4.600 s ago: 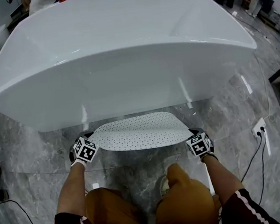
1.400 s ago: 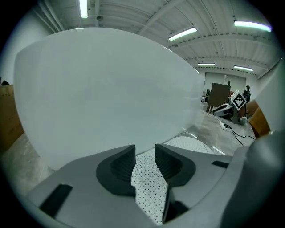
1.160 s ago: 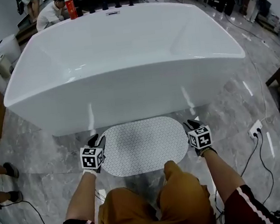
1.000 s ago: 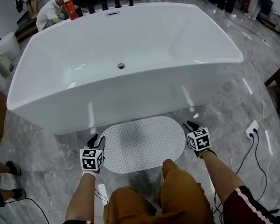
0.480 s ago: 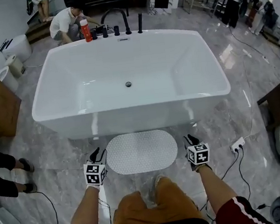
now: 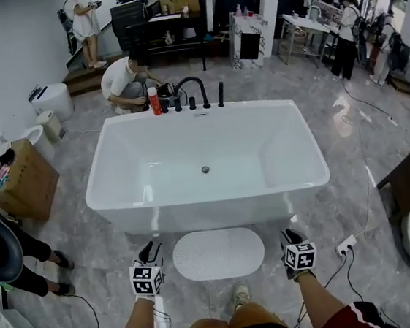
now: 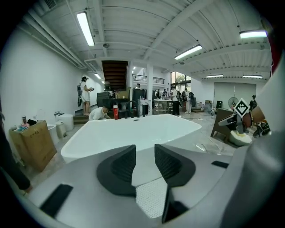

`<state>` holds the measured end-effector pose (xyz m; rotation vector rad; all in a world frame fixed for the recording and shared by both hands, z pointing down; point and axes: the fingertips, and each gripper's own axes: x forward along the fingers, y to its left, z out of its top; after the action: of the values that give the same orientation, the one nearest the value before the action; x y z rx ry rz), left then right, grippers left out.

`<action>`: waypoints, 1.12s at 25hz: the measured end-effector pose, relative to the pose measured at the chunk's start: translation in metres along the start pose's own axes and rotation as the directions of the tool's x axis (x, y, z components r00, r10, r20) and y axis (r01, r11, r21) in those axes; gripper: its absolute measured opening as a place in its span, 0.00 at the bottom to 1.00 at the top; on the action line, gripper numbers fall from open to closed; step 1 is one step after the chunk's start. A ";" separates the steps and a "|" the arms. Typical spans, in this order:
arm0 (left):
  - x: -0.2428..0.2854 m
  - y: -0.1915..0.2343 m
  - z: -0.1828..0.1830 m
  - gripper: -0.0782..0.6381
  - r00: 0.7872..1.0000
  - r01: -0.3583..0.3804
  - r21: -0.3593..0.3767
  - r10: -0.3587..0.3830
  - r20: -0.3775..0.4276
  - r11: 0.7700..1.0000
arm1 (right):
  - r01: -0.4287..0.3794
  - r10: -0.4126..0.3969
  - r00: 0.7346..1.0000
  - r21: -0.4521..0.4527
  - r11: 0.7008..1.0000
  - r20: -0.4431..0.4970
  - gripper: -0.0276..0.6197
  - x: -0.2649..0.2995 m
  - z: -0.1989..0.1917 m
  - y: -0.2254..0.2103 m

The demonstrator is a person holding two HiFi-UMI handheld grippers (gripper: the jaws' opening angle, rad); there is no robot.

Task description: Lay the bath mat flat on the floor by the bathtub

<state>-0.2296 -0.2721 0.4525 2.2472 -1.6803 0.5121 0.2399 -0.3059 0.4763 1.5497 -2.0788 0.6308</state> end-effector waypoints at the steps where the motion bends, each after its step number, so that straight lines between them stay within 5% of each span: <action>1: -0.010 -0.003 0.012 0.31 1.000 0.009 0.010 -0.009 0.007 1.000 | 0.002 -0.002 1.000 0.007 1.000 0.006 0.23 -0.011 0.007 0.005; 11: -0.129 -0.031 0.086 0.30 0.990 0.049 -0.008 -0.048 0.133 0.999 | 0.012 -0.012 0.998 0.004 1.000 0.061 0.23 -0.124 0.038 0.059; 15: -0.166 -0.036 0.098 0.30 0.981 0.120 -0.002 -0.118 0.155 0.993 | 0.021 -0.024 0.994 0.023 1.000 0.103 0.23 -0.160 0.045 0.086; 28: -0.221 -0.079 0.146 0.27 0.957 0.151 0.011 -0.149 0.250 0.988 | -0.042 0.043 0.971 -0.012 0.999 0.237 0.23 -0.264 0.098 0.143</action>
<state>-0.1943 -0.1237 0.2226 2.4952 -1.5986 0.1913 0.1597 -0.1319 0.2253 1.6501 -2.2909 0.4720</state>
